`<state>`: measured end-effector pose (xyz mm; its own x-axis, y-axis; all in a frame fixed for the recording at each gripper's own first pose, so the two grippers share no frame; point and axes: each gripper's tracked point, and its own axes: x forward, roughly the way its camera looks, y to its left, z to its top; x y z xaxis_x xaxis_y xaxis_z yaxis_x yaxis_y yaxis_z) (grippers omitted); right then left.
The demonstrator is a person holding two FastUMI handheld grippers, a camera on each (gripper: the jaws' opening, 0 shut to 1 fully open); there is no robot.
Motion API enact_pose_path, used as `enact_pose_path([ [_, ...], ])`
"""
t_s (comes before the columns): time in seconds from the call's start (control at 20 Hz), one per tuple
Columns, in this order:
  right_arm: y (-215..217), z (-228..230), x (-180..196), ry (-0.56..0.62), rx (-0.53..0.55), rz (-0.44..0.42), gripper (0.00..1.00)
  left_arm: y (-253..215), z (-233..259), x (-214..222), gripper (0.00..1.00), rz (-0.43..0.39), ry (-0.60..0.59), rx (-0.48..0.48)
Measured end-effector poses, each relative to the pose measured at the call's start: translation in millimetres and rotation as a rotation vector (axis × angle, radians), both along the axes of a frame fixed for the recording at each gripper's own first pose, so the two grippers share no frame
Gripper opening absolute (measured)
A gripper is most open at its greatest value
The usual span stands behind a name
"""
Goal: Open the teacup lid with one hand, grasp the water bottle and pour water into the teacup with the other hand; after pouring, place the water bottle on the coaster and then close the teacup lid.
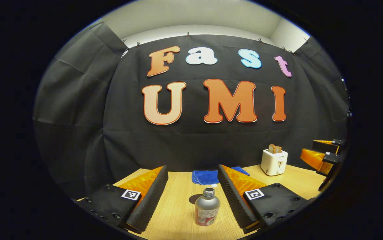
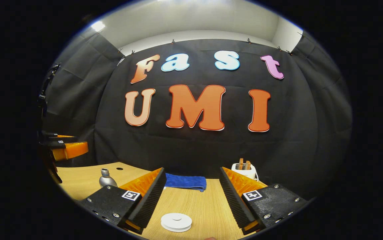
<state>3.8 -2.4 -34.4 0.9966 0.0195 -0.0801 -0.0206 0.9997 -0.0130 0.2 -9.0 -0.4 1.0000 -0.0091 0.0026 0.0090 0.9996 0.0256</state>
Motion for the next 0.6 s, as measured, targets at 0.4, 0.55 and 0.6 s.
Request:
enact_pose_path([
  [0.4, 11.9, -64.3, 6.2, 0.139, -0.001, 0.042, 0.96, 1.8, -8.5, -0.4, 0.96, 0.000, 0.006, 0.001],
  [0.55, 20.7, -91.4, 5.1, 0.202, 0.018, 0.070, 0.93, 3.2, -15.4, 0.0, 0.96, 0.004, 0.020, 0.000],
  [0.6, 22.9, -99.3, 4.9, 0.219, 0.027, 0.079, 0.93, 4.1, -17.5, -0.2, 0.96, 0.007, 0.025, 0.002],
])
